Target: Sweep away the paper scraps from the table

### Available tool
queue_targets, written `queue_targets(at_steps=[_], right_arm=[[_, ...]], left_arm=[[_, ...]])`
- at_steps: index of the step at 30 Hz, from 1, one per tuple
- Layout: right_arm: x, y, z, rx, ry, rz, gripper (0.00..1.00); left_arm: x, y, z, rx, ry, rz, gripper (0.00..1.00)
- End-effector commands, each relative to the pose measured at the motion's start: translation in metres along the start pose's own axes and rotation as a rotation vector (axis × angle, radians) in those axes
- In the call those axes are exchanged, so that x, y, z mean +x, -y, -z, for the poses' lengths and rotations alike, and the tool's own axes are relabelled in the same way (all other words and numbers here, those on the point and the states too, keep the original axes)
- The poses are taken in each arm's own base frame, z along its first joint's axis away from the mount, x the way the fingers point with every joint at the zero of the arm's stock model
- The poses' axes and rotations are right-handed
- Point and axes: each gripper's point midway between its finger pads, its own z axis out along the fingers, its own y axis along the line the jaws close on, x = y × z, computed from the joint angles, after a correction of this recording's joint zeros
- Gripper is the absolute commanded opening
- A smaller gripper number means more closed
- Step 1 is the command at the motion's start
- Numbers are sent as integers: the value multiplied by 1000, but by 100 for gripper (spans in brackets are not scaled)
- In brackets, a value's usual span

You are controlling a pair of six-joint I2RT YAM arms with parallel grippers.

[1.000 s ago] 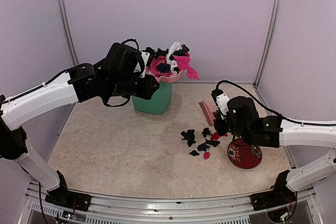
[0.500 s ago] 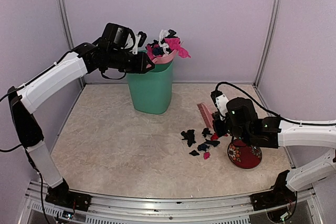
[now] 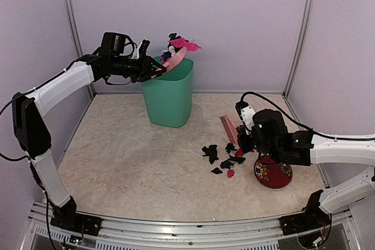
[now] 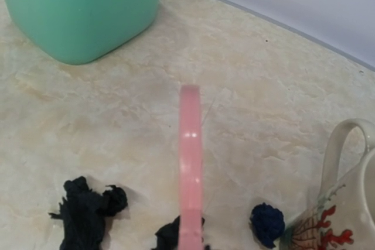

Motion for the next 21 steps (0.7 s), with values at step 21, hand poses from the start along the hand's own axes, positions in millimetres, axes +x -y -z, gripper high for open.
queue_targets(at_steps=[21], right_arm=[[-14,7,8,2,40,-50,0]], left_arm=[[-26,32,19,586,-42,324,0]])
